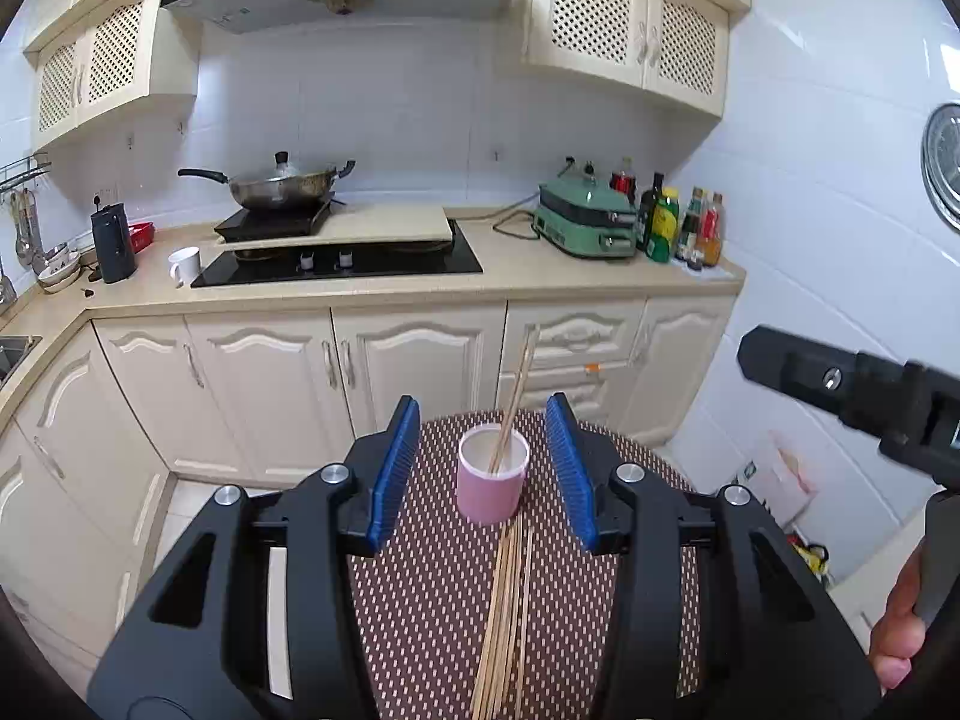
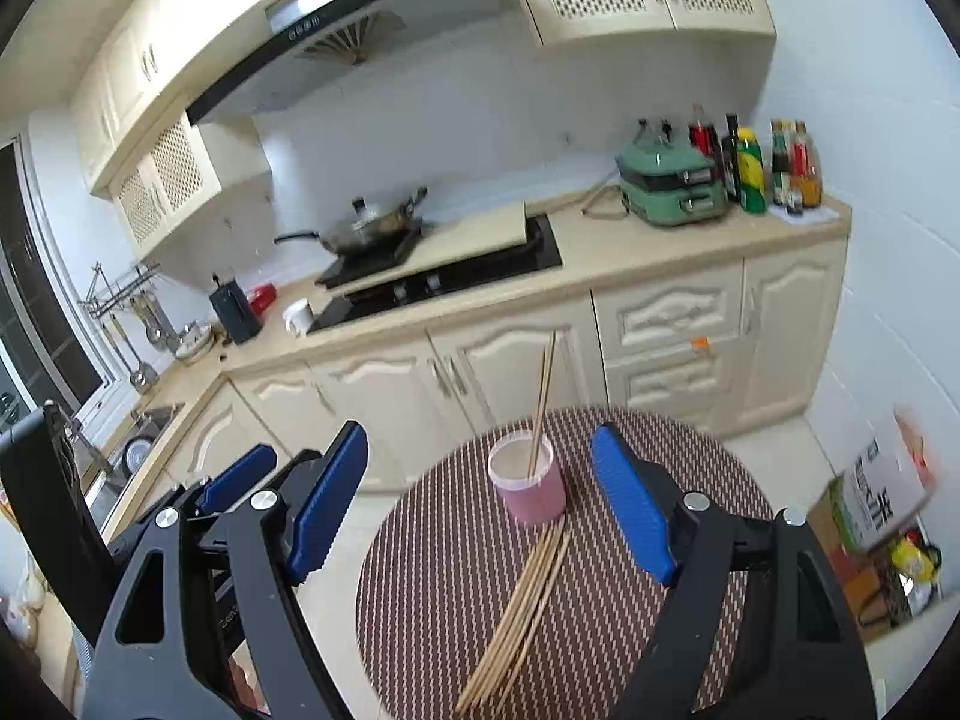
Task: Organize utensils
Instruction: 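Raise both open tools away from the pink cup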
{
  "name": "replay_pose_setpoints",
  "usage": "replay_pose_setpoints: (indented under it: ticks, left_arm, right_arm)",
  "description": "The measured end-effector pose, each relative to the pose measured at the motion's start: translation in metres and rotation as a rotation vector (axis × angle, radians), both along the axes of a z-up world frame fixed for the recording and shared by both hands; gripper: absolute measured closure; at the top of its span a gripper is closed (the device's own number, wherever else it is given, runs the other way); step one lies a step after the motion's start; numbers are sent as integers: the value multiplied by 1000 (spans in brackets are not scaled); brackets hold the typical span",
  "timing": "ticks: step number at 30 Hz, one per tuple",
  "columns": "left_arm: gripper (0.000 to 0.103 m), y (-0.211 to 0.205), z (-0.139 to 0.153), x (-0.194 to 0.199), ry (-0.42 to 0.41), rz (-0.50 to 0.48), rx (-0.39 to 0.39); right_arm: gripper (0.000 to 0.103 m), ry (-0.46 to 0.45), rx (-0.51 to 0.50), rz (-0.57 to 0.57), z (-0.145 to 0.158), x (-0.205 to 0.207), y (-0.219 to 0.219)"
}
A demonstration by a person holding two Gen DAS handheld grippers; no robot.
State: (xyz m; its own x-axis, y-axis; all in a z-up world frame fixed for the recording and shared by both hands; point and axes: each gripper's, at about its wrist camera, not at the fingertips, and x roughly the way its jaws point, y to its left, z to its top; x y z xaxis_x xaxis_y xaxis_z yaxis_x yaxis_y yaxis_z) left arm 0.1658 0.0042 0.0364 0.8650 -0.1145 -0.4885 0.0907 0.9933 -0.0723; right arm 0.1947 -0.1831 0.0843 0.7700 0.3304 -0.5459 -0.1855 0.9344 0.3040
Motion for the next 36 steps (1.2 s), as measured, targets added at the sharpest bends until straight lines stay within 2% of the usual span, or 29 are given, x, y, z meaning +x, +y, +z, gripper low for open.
replay_pose_setpoints:
  ticks: [11,17,26,36]
  left_arm:
    - [59,-5,-48,-41,189,13,-24]
    - [59,-15,-69,-49,233,3,-4]
    - [59,-18,-89,-43,284,12,13]
    - [59,-14,-91,-19,302,3,19]
  right_arm:
    - [29,245,-48,-19,-42,-34,-1]
    - [29,341,-79,-19,-71,-43,-2]
    - [29,420,-97,-3,-97,-43,2]
    - [29,426,-93,11,-95,-24,7]
